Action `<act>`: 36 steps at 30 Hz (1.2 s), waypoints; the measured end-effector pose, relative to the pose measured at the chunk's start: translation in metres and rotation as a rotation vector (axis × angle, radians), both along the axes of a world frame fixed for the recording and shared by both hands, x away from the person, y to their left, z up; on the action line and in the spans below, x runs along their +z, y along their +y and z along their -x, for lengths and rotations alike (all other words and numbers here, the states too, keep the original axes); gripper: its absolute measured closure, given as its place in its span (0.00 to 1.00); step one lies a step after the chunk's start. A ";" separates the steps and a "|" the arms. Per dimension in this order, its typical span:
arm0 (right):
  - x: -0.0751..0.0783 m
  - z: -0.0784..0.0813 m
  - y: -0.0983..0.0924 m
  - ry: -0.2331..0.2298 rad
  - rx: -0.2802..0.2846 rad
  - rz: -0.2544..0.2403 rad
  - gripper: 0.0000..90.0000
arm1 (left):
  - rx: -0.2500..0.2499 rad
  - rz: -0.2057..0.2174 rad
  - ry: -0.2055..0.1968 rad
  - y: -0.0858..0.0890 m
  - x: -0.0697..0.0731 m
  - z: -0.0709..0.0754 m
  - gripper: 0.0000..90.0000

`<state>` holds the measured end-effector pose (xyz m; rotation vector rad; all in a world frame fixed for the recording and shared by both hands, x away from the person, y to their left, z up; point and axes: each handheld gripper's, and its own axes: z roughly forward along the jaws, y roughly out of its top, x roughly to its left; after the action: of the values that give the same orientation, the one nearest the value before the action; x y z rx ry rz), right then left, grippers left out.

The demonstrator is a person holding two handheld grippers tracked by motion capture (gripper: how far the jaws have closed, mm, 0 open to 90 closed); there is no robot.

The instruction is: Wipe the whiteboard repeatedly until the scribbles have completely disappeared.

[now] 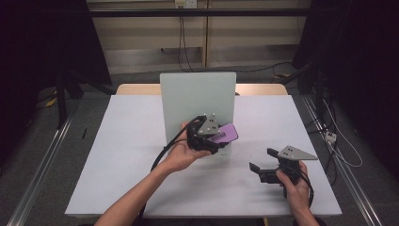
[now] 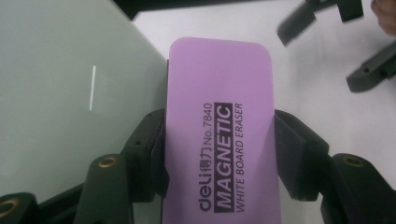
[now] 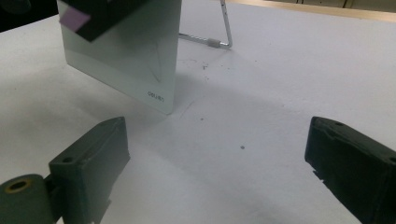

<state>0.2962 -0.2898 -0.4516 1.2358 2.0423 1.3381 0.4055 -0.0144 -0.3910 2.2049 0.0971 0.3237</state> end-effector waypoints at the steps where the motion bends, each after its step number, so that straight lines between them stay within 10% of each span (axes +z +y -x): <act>1: 0.000 0.000 0.000 -0.001 0.000 0.000 0.07 | -0.011 -0.015 -0.002 -0.004 -0.004 0.002 0.45; 10: 0.001 0.001 -0.004 -0.002 -0.009 -0.007 0.07 | -0.068 -0.048 -0.023 -0.029 -0.021 0.009 0.45; 23: 0.001 0.001 -0.004 -0.004 -0.006 -0.007 0.07 | -0.164 -0.203 -0.016 -0.039 -0.051 0.021 0.46; 36: 0.001 0.001 -0.003 -0.004 -0.003 -0.012 0.07 | -0.040 -0.112 -0.101 -0.003 0.000 0.006 0.46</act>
<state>0.2953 -0.2925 -0.4507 1.2393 2.0320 1.3519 0.3993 -0.0170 -0.3908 2.2934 -0.0211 0.4268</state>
